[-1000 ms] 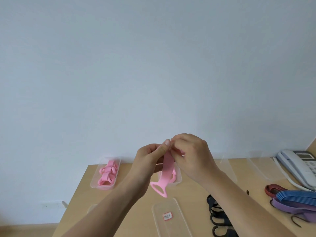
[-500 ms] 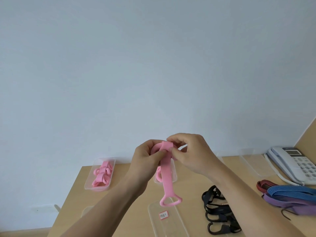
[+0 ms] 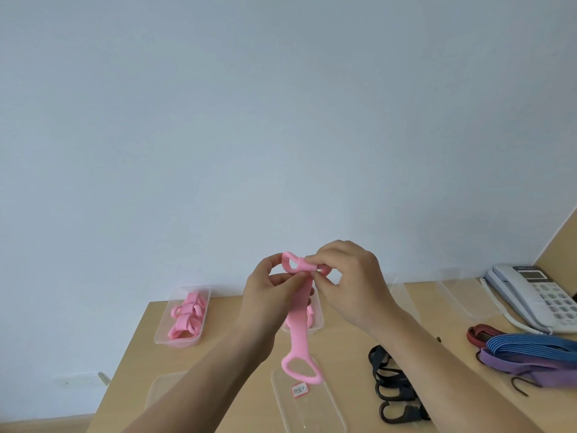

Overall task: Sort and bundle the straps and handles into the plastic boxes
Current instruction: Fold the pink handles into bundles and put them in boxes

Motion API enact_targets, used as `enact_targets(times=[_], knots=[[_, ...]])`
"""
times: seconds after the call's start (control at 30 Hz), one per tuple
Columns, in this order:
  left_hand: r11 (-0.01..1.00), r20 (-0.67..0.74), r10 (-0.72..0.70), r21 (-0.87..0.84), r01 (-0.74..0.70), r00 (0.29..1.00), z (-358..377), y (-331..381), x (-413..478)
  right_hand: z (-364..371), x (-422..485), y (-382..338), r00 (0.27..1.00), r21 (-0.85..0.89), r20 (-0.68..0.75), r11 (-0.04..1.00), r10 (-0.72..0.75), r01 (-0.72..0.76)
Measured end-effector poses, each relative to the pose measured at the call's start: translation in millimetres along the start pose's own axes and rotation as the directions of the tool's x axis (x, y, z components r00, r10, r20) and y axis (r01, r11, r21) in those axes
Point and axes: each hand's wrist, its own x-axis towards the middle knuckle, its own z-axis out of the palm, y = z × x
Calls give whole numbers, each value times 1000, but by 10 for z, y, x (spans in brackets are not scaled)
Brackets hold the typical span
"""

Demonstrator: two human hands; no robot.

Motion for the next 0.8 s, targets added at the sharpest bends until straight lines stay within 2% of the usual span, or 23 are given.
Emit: enact_targets(times=[0.17, 0.27, 0.4, 0.47, 0.53, 0.6, 0.8], knots=[[999, 26, 2, -43, -1, 1000, -32, 34, -39, 56, -71, 27, 998, -115, -22, 992, -59, 56], [999, 9, 21, -31, -21, 1000, -29, 6, -60, 37, -98, 28, 997, -114, 30, 991, -64, 67], [999, 8, 52, 13, -52, 999, -19, -58, -93, -8, -68, 19, 996, -6, 75, 999, 46, -45], [998, 13, 62, 25, -62, 998, -12, -80, -100, -11, -35, 46, 985, -59, 123, 992, 118, -111], [997, 9, 69, 30, -69, 998, -4, -96, -99, -12, -27, 84, 955, -103, 235, 981, 182, -162], [998, 7, 65, 26, -65, 998, -1, -106, -97, -13, -43, 84, 933, -85, 299, 980, 199, -182], [998, -31, 7, 56, -5, 1000, 3, -131, -115, -31, -94, 1, 940, -4, 269, 976, 211, -218]])
